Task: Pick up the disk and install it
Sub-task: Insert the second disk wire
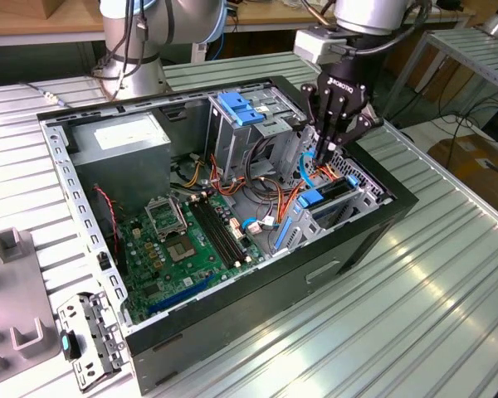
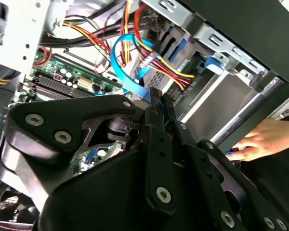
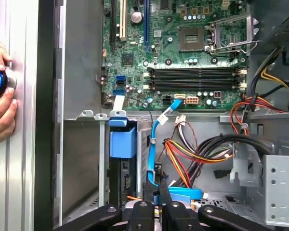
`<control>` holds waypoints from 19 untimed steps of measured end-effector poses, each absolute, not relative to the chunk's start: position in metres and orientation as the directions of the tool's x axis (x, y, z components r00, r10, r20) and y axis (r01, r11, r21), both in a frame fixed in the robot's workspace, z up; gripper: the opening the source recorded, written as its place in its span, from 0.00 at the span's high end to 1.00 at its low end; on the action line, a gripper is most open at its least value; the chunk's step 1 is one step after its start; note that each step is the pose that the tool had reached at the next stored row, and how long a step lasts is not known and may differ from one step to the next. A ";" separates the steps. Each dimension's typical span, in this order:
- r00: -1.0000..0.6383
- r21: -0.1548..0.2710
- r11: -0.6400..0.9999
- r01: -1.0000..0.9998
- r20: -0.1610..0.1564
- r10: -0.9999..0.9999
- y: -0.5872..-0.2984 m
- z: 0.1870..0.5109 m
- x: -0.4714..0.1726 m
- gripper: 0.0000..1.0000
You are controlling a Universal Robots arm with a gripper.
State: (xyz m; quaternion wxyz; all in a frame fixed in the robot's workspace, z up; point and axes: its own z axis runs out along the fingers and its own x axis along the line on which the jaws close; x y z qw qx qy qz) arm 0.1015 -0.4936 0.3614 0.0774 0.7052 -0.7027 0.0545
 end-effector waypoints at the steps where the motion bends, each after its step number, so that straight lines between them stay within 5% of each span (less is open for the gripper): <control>1: 0.008 0.032 -0.002 -0.999 0.182 -0.983 -0.495 0.361 0.101 0.84; 19: 0.000 -0.049 -0.007 -0.999 0.133 -0.991 -0.525 0.355 0.084 0.84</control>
